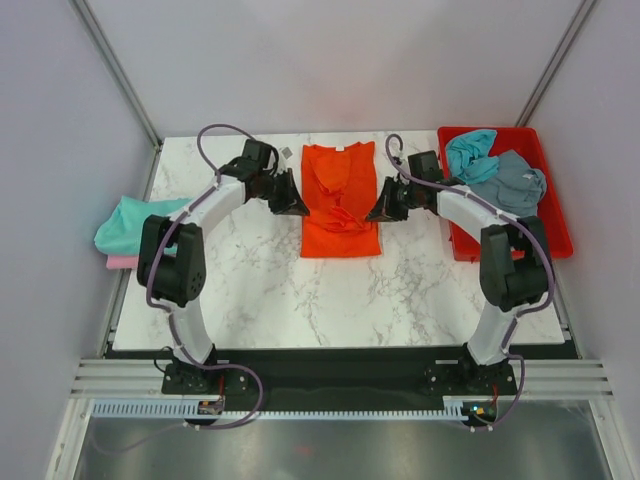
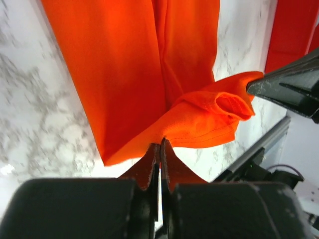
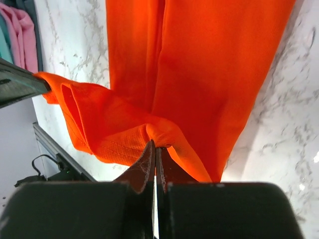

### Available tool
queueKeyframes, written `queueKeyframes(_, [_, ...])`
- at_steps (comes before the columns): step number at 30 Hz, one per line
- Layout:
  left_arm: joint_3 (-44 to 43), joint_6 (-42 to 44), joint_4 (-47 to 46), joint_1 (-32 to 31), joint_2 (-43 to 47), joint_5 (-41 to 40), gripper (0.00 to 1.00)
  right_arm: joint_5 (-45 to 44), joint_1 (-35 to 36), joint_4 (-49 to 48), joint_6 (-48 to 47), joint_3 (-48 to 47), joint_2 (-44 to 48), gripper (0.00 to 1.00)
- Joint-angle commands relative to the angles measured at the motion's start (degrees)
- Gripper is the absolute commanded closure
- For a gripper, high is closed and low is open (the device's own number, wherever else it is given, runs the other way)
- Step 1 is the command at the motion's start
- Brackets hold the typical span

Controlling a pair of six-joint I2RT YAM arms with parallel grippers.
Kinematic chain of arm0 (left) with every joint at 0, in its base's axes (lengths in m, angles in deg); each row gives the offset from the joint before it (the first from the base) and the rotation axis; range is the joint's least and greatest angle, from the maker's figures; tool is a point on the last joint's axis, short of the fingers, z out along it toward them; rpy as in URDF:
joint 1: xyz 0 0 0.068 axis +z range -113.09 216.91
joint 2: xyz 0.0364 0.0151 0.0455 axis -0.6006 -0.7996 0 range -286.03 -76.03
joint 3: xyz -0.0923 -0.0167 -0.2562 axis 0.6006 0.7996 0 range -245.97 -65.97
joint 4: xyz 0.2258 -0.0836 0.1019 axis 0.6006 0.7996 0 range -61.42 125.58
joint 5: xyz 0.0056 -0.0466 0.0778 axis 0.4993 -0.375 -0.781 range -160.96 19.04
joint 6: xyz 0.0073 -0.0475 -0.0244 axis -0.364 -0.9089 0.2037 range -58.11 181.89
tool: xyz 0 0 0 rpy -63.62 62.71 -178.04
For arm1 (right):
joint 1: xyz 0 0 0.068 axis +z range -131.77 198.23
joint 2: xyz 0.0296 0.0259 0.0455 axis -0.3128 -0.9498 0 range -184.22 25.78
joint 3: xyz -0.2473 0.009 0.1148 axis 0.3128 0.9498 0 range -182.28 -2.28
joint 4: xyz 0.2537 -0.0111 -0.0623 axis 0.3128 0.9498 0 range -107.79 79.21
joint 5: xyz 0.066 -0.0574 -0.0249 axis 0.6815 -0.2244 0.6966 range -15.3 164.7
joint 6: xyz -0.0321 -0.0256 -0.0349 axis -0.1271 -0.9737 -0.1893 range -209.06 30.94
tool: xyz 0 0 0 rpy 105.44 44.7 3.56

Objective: Fold and stack the t-shirts
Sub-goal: Fold the tshirt

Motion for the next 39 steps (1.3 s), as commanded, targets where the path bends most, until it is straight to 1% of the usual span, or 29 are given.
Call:
queueKeyframes(1, [-7.1,4.7,0.5,0.9,-3.6,-3.5,0.98,-1.7,-0.8,-1.4,-2.6,-6.1,-3.1,1.0])
queueKeyframes(5, [-13.0,5.6,0.5,1.3,-8.7,-4.8,0.98,-2.3,-1.9,-1.9,-2.5,-10.6,-7.4,1.0])
queueKeyframes(13, [-20.8,6.0,-0.1,1.3,-15.5,-5.8,0.98,-3.0,-3.0,-3.6,-2.6,-17.8,-14.6,1.0])
queueKeyframes(20, [-28.6,7.7,-0.2,1.2,-21.5,-10.1,0.98,-3.4,-2.9,-5.5,-3.1,-23.7,-21.4,1.0])
queueKeyframes(21, [-29.0,7.7,-0.2,1.1,-21.6,-10.7,0.94,-3.4,-2.8,-5.3,-3.3,-24.2,-21.9,0.97])
queueKeyframes(22, [-29.5,7.8,-0.2,1.0,-21.3,-11.5,0.87,-3.8,-2.8,-5.3,-3.9,-24.5,-21.9,0.79])
queueKeyframes(23, [-29.7,8.5,0.0,0.9,-20.9,-12.3,0.77,-5.0,-3.0,-5.4,-4.1,-25.0,-21.6,0.69])
queueKeyframes(24, [-30.1,9.6,1.8,0.8,-20.3,-12.6,0.51,-5.5,-2.9,-4.9,-4.2,-25.2,-21.2,0.61])
queueKeyframes(25, [-31.3,11.4,2.8,0.6,-19.7,-11.6,0.39,-5.7,-3.2,-4.5,-4.6,-25.2,-20.6,0.52])
queueKeyframes(26, [-31.4,13.8,3.7,0.7,-17.8,-10.2,0.32,-5.9,-3.3,-4.1,-5.0,-25.0,-18.9,0.5])
queueKeyframes(27, [-31.2,13.7,4.6,0.6,-16.6,-9.2,0.27,-5.7,-3.6,-3.3,-5.0,-24.6,-17.8,0.48])
queueKeyframes(28, [-29.4,13.3,4.8,0.7,-15.0,-9.3,0.24,-5.3,-4.4,-3.0,-4.8,-23.9,-16.6,0.45])
queueKeyframes(29, [-28.2,12.6,4.8,0.8,-12.2,-8.5,0.23,-4.8,-4.8,-2.5,-4.6,-22.2,-14.1,0.45])
queueKeyframes(30, [-26.8,12.2,4.9,0.8,-10.6,-7.9,0.23,-3.3,-5.2,-2.3,-4.0,-21.1,-12.9,0.44])
queueKeyframes(31, [-23.5,11.5,5.3,0.8,-9.2,-7.5,0.23,-2.0,-6.1,-2.3,-3.4,-19.9,-11.7,0.43])
queueKeyframes(33, [-19.8,9.7,5.6,0.8,-5.6,-5.4,0.23,1.6,-7.0,-2.3,-1.3,-15.6,-8.7,0.41])
queueKeyframes(34, [-15.8,9.3,5.6,0.9,-4.6,-4.4,0.23,2.6,-7.6,-2.3,-0.5,-14.0,-7.8,0.38])
queueKeyframes(36, [-11.7,7.9,5.7,0.8,-2.3,-1.3,0.23,5.0,-8.1,-3.0,1.8,-8.4,-5.7,0.36])
queueKeyframes(37, [-7.7,6.8,5.6,0.9,-1.7,-0.4,0.23,8.0,-8.4,-3.8,3.1,-4.1,-4.5,0.34])
queueKeyframes(39, [-2.3,5.8,5.3,0.8,-0.7,1.6,0.23,10.7,-8.9,-6.5,6.8,0.2,-3.9,0.33])
